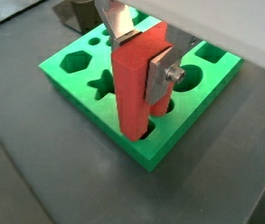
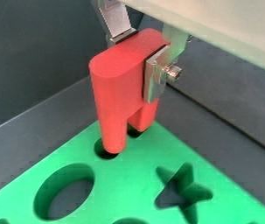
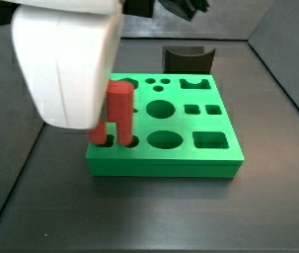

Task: Insert the square-circle object.

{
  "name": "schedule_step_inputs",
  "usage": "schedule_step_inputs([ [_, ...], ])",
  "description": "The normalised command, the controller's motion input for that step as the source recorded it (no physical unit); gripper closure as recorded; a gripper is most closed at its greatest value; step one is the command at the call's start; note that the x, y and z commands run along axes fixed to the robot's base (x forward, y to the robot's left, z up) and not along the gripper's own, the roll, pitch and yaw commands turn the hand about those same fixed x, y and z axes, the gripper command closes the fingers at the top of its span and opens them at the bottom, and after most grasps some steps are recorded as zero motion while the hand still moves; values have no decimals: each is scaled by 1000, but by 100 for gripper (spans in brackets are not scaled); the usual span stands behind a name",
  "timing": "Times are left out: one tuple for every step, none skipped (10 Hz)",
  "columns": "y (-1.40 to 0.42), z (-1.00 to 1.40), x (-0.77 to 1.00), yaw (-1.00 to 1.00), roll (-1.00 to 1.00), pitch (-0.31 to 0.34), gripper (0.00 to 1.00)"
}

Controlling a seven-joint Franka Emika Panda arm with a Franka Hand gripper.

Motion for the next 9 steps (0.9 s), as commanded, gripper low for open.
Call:
schedule_step_inputs([
  [0, -177, 320, 0, 101, 3, 100],
  [0, -383, 300, 0, 10, 0, 100],
  [0, -443, 83, 0, -73, -19, 100],
  [97, -686, 0, -86, -140, -106, 100],
  [140, -751, 0, -151, -131, -129, 100],
  [129, -597, 0, -94, -87, -124, 100],
  [149, -466, 0, 0, -70, -117, 100],
  [69, -140, 0, 0, -164, -76, 100],
  [0, 0, 0, 0, 0, 0, 100],
])
